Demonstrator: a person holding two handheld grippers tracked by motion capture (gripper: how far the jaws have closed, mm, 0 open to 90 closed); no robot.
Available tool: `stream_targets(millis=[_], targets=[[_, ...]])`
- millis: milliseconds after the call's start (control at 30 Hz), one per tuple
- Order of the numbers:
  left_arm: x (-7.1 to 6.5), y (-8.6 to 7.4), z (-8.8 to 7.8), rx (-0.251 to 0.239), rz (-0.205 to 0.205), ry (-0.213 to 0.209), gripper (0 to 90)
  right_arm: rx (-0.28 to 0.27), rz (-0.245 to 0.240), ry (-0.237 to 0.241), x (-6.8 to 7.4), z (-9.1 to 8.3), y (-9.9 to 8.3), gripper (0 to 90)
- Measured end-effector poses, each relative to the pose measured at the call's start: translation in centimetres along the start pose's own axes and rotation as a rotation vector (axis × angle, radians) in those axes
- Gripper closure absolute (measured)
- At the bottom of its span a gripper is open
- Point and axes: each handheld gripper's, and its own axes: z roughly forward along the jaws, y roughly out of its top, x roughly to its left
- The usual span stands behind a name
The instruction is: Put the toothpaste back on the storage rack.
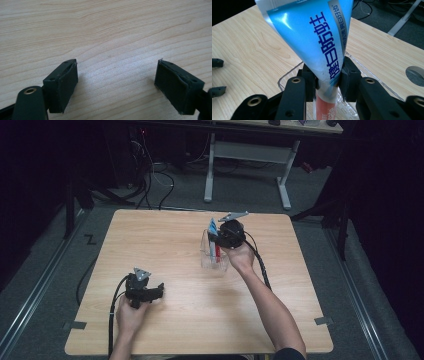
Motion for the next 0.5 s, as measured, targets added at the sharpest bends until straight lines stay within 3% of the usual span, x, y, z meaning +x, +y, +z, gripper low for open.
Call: stream_targets(millis=[500], targets=[[0.0, 0.0, -0.01, 0.001, 0.0, -0.001, 19.1, -0.005, -0.004, 0.001, 0.23, 0.23, 0.06, 69.0]])
